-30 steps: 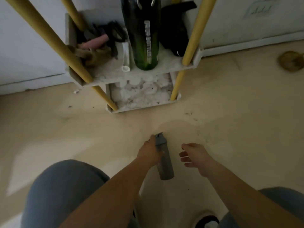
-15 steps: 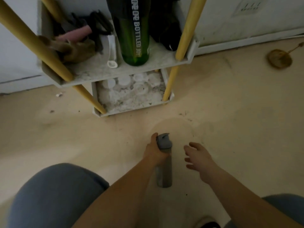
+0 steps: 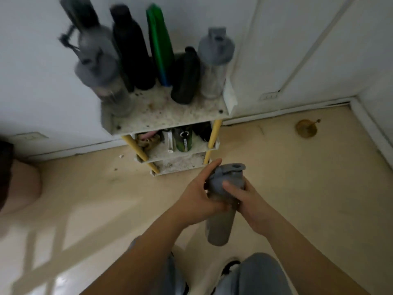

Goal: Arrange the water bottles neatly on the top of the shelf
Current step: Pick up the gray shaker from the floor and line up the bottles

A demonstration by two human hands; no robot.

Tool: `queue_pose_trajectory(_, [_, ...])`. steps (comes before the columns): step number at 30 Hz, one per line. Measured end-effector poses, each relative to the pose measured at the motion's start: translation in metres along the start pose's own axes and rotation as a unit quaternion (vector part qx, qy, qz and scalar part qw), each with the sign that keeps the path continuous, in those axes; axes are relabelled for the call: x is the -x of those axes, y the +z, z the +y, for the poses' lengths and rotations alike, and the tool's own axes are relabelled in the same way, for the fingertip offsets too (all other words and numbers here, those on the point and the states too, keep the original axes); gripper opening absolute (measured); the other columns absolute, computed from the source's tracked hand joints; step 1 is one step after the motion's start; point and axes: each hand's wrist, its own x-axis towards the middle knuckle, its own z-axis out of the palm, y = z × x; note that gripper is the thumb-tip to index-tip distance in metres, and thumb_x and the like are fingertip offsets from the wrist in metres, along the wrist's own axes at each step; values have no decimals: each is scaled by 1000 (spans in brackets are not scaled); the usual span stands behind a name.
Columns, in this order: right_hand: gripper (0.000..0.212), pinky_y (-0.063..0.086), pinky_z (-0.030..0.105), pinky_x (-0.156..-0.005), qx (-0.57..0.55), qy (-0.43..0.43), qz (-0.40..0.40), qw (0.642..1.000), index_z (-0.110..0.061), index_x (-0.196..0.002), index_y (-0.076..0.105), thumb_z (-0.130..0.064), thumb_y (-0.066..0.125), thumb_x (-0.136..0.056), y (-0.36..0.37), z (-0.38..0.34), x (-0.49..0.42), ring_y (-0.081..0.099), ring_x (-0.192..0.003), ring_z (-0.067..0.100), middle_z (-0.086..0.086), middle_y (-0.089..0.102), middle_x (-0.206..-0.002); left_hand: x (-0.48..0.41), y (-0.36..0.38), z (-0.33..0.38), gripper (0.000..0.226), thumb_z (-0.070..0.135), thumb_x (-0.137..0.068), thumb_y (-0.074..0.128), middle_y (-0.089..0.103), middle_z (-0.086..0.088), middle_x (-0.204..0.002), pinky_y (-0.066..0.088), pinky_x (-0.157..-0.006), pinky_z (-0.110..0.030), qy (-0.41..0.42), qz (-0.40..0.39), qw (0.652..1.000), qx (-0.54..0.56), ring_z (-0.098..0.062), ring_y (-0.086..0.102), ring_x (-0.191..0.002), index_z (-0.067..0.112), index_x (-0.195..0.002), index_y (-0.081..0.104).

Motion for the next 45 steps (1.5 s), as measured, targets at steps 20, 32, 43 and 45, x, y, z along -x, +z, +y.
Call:
queue_pose_trajectory(20, [82,62,38,-80,305,-312,115,893,-37,-120,40,-62,85,-57,194,-151,118,67,-102,18,-3,61,-119,131,-125,243,76,76,-70,71,54,24,-115,48,-79,-15,-28,234,961,-146,-3,59,-103,41,-134,48])
queue_pose_trajectory(32, [19,60,33,-72,198,-83,21,976,-26,-108,69,-15,62,-95,179,-235,-2,73,-100,27,10,74,-118,28,-197,230,80,53,-68,72,50,9,-130,54,-85,-27,-44,198,919,-338,-15,60,-108,37,-139,41])
queue_pose_trajectory(43, [52,64,43,-78,139,101,-75,982,-27,-140,50,-38,72,-94,186,-290,-116,73,-105,32,7,68,-127,-86,-220,228,79,60,-74,52,56,4,-138,53,-99,-39,-49,185,859,-475,-21,55,-124,26,-144,44])
queue_pose_trajectory(45, [57,64,47,-85,121,91,-66,986,-24,-140,51,-33,77,-91,189,-290,-131,71,-107,31,9,67,-128,-97,-224,226,76,59,-74,50,59,2,-136,50,-101,-39,-46,191,845,-497,-23,55,-123,23,-141,48])
